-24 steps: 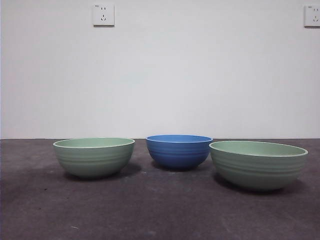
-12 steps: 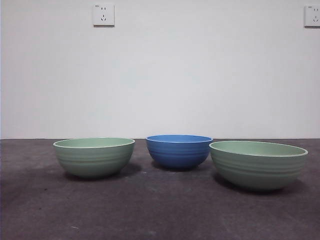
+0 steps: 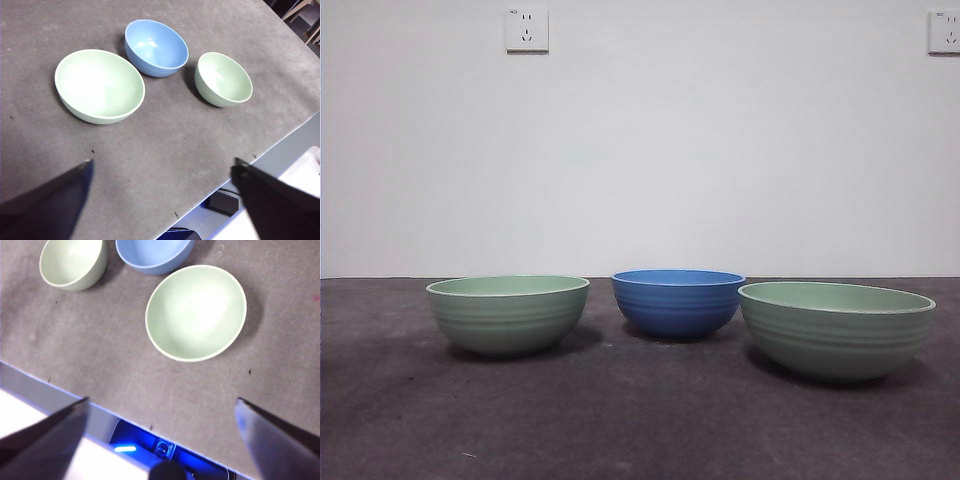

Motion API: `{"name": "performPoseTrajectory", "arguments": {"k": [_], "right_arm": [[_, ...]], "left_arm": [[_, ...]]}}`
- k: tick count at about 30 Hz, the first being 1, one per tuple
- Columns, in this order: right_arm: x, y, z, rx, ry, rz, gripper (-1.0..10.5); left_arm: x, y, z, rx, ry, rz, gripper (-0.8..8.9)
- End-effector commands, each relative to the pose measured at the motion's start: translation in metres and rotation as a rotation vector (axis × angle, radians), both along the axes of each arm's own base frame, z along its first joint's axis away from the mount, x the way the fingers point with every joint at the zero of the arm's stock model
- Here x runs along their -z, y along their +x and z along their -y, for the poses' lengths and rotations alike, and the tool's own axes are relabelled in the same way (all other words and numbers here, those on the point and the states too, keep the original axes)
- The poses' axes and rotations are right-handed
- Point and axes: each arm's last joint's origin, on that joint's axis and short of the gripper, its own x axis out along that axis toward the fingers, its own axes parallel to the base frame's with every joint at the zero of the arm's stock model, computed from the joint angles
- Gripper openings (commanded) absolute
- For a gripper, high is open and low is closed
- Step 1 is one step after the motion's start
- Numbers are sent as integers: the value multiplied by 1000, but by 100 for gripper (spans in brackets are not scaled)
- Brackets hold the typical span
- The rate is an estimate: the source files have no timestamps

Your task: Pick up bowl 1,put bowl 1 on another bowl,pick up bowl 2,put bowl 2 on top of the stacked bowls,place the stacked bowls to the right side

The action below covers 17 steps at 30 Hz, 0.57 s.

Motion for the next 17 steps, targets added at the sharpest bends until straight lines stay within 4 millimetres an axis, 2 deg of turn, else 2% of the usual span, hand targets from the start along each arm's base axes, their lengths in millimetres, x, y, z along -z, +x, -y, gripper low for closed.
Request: {"name": "performPoseTrajectory", "arguments": {"k": [1, 8, 15, 17], "right_arm": [[1, 11, -1, 47, 8, -13, 566], [19, 56, -5, 108, -32, -70, 563], [57, 108, -11, 139, -90, -178, 552], [70, 120, -12, 140, -96, -214, 484]], "left_arm": [[-1, 0, 0, -1, -2, 4, 503], [-1, 0, 0, 0, -2, 4, 503], [-1, 0, 0, 1, -4, 3, 503], [-1, 0, 0, 1, -4, 3, 503]]}}
